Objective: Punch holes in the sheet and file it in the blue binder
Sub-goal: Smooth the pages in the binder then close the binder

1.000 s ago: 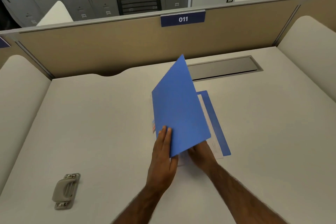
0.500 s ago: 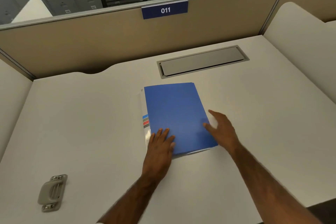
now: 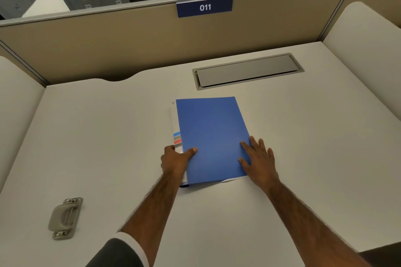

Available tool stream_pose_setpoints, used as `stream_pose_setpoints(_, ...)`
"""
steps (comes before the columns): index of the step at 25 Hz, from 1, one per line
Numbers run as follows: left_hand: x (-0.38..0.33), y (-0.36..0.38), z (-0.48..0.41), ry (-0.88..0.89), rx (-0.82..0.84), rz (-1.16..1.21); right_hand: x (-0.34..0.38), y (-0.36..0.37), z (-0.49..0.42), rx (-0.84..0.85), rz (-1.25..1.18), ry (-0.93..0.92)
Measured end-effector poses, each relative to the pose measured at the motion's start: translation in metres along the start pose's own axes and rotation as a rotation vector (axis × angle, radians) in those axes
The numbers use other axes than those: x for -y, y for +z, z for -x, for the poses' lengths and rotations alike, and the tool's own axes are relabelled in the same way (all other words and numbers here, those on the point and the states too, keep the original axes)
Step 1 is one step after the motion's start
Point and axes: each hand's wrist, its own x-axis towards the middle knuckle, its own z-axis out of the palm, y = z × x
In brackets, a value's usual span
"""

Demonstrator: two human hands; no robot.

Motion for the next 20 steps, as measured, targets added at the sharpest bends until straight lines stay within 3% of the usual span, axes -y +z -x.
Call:
stream_pose_setpoints(4,-0.005,-0.001,0.004,-0.041,0.201,0.300,0.005,-0.009,0.000,-0.069,-0.173,-0.018)
stream_pose_setpoints(7,-0.006,-0.016,0.016,0.077,0.304,0.389,0.018,-0.031,-0.003,-0.143,-0.647,0.103)
stream_pose_setpoints(11,-0.015,-0.053,0.027,0.303,0.285,0.372,0.036,-0.063,-0.017,-0.003,-1.092,0.256)
stream_pose_setpoints(14,-0.013,-0.082,0.025,0.388,0.261,0.387,0.053,-0.077,-0.025,0.045,-1.163,0.182)
stream_pose_setpoints(20,0.008,-0.114,0.016,0.361,0.133,0.382,0.089,-0.066,-0.023,0.107,-1.158,0.067)
